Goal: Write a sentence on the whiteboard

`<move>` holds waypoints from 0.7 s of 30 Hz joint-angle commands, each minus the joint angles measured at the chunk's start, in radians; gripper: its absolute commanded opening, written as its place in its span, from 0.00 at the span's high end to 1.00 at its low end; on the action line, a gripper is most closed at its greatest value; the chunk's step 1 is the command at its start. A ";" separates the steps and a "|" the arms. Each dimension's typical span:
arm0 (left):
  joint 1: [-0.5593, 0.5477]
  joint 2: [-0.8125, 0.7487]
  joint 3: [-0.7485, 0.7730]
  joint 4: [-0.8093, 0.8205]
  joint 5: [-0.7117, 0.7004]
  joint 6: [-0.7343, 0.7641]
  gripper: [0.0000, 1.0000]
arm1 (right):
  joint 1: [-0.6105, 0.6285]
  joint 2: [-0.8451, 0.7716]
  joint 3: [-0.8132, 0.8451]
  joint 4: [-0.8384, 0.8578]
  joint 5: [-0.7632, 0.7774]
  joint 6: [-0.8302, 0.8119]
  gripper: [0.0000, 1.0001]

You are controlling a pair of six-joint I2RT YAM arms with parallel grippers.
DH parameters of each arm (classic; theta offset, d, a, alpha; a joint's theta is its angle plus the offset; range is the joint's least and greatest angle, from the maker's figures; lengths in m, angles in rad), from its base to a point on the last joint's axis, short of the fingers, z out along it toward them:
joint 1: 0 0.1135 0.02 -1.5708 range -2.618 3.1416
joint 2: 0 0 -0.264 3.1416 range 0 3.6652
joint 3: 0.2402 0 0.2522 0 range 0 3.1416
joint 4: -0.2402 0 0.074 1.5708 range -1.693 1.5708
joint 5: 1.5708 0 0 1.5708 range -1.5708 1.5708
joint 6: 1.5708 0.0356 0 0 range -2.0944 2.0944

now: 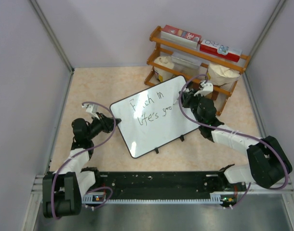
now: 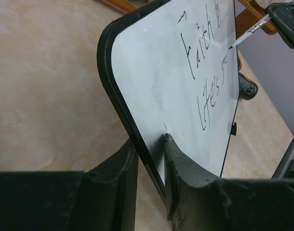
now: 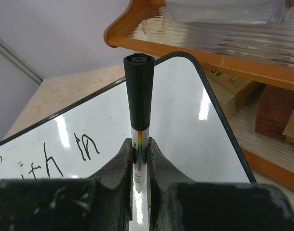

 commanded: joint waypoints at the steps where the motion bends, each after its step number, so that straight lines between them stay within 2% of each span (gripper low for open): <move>1: -0.005 0.016 0.004 -0.018 -0.025 0.081 1.00 | -0.012 0.020 0.012 0.061 -0.011 -0.003 1.00; 10: -0.003 0.016 0.004 -0.018 -0.025 0.081 1.00 | -0.012 0.032 0.004 0.072 -0.050 0.004 1.00; 21: -0.005 0.014 0.002 -0.019 -0.025 0.081 1.00 | -0.012 0.032 -0.004 0.007 -0.063 0.018 1.00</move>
